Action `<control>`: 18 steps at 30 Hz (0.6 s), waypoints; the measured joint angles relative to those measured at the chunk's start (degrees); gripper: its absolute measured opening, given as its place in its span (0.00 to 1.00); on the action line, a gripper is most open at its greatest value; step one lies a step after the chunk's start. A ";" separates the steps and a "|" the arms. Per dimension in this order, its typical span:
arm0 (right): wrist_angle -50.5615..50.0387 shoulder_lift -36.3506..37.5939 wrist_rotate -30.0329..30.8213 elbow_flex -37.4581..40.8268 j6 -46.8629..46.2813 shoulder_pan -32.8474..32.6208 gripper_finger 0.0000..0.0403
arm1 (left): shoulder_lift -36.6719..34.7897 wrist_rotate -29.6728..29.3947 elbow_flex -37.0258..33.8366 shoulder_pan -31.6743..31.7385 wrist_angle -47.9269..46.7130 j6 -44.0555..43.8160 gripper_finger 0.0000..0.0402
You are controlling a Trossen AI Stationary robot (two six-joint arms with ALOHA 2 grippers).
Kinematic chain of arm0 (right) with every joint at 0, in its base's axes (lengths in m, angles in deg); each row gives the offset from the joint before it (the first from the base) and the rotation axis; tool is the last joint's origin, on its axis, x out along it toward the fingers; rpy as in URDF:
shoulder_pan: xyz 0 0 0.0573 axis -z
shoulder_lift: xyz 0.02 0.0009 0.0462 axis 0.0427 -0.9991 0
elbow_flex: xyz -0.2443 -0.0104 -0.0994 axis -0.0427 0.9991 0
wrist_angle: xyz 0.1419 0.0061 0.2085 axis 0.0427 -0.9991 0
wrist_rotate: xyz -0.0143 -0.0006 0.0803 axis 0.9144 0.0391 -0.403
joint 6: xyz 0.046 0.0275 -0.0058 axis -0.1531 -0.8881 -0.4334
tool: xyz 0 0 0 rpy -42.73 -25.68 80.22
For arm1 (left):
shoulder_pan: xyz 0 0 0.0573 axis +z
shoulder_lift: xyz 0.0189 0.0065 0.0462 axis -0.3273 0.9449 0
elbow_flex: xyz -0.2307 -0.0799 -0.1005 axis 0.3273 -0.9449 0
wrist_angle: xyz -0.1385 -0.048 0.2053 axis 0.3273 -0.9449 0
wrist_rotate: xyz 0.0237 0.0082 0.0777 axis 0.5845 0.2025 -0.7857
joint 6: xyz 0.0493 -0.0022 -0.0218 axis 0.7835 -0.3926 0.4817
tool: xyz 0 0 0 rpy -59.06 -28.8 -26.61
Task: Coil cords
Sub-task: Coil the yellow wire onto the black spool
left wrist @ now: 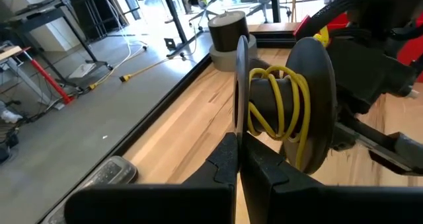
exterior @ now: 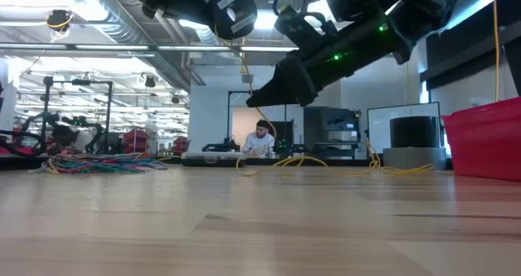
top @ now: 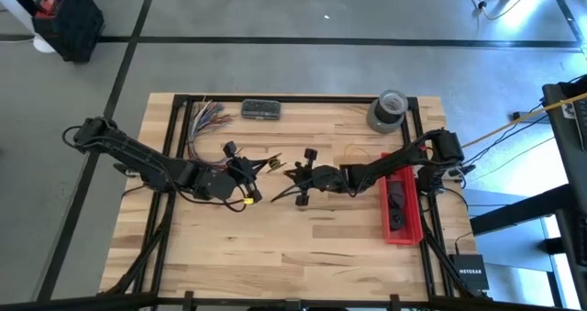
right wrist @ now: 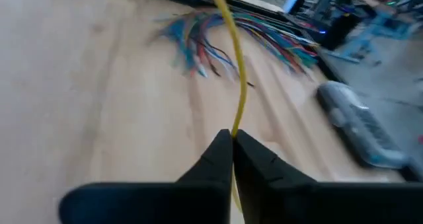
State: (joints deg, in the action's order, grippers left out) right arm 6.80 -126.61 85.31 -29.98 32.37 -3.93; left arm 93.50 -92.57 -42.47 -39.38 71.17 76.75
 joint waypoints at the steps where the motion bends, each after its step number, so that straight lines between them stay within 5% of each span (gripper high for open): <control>1: -1.24 0.29 1.80 -0.02 0.75 -0.06 0.03 | 0.00 0.00 0.00 0.00 -0.04 0.00 0.00; 11: -18.45 13.23 27.45 -0.02 9.36 -3.26 0.02 | 0.04 3.63 0.00 -0.15 -3.26 0.87 0.00; 14: -18.75 17.56 26.19 -0.04 7.83 -3.14 0.03 | 0.32 5.23 -0.01 0.68 -4.93 -0.24 0.00; 18: -16.67 20.83 15.74 -0.04 0.41 -2.96 0.01 | 1.68 5.90 -0.02 2.52 -4.55 -0.61 0.00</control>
State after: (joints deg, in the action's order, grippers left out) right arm -9.87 -105.78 101.06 -30.02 32.78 -6.89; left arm 95.18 -86.67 -42.49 -36.85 66.62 76.14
